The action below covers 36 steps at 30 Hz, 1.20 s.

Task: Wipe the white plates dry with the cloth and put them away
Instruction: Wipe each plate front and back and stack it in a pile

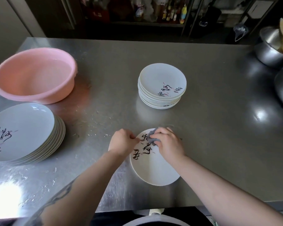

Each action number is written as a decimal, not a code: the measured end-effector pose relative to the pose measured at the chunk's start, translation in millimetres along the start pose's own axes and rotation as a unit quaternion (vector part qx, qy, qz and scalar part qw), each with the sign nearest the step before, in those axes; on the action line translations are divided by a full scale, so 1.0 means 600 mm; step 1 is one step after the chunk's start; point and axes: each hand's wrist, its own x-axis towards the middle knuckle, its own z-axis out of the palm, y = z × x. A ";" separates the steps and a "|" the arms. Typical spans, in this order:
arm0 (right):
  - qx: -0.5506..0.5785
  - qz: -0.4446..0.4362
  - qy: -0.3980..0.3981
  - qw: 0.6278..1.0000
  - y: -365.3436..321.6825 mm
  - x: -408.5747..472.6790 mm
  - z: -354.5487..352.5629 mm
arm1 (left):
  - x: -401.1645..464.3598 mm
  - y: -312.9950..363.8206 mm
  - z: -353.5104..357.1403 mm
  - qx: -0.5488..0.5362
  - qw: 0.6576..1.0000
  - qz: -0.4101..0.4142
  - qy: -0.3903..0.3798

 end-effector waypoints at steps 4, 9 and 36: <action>-0.029 0.019 0.052 0.998 0.029 -0.007 -0.018 | -0.031 -0.043 -0.008 -0.064 0.996 -0.057 -0.021; 0.001 0.012 0.044 0.999 0.014 -0.003 -0.009 | -0.016 -0.017 -0.017 0.071 0.997 0.009 0.018; -0.077 0.046 0.015 0.996 0.016 -0.005 -0.022 | -0.005 -0.021 -0.008 -0.006 0.999 -0.017 0.029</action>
